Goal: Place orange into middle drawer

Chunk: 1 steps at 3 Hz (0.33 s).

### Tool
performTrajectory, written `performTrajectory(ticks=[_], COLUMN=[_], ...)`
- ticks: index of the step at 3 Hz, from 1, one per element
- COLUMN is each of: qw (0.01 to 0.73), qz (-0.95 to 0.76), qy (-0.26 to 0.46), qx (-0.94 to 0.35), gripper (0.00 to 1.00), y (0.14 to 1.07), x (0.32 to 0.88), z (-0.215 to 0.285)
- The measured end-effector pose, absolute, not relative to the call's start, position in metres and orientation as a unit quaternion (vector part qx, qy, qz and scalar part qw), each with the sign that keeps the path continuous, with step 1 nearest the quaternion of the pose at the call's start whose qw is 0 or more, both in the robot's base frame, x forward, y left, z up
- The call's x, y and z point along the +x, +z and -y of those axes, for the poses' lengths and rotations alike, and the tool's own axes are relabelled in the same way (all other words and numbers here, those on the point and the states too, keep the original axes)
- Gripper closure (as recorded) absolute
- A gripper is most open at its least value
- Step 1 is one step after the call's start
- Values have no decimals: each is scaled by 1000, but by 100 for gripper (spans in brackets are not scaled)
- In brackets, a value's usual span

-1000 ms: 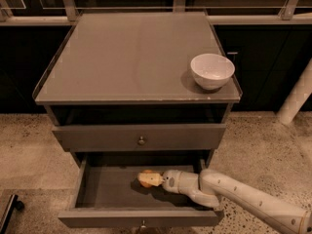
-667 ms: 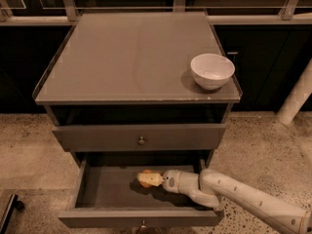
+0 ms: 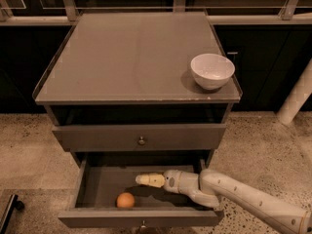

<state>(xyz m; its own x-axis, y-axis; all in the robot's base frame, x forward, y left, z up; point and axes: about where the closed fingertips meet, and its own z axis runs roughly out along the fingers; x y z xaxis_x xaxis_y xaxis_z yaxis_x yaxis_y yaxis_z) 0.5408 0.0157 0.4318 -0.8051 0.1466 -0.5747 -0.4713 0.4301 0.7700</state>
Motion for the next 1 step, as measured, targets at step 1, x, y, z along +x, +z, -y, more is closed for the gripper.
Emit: performTrajectory(ticks=[1], qw=[295], qz=[-793], qy=[524], qx=[-102], gripper=[0], y=[432], x=[541], z=[-16])
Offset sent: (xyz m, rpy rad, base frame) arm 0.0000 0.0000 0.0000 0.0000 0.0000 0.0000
